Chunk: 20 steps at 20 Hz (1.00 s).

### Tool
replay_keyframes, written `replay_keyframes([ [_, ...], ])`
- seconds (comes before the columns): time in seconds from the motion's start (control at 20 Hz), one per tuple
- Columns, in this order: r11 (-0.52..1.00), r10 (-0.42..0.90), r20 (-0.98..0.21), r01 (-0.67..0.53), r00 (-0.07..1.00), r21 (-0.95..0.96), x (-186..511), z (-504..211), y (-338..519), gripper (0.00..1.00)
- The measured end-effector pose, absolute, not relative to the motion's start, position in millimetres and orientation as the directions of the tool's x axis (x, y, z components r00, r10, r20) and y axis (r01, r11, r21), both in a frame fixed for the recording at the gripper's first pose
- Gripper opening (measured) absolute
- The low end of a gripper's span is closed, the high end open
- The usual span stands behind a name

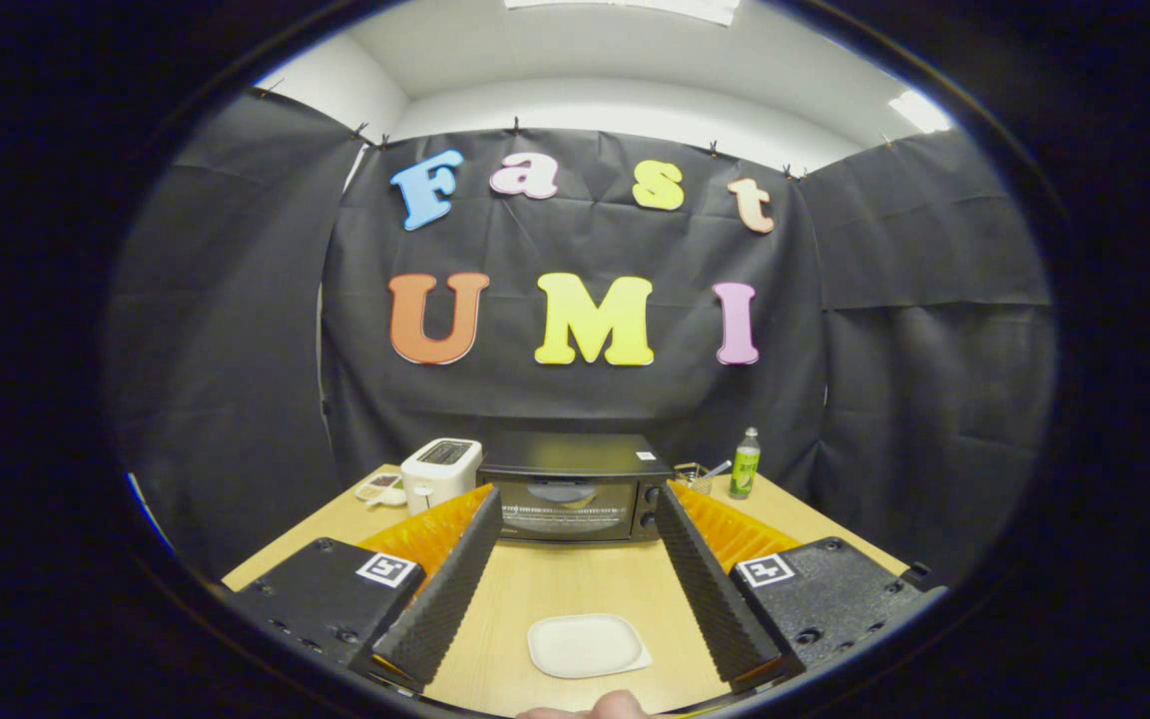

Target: Open the toaster oven, put the food inside, and close the toaster oven door.

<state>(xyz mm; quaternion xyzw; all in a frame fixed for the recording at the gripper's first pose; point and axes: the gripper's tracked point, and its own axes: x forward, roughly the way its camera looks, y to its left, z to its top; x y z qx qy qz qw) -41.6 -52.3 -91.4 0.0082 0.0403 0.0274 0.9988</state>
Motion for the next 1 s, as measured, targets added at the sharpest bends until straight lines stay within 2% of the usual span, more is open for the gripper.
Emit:
replay_keyframes([
  [0.2,0.997,0.079,0.03,-0.079,0.996,-0.011,-53,-68,-34,1.0],
  [0.45,0.996,0.083,0.077,-0.081,0.994,-0.024,-62,-56,-24,1.0],
  [1.0,0.987,0.073,-0.002,-0.072,0.997,0.146,-48,-75,-40,1.0],
])
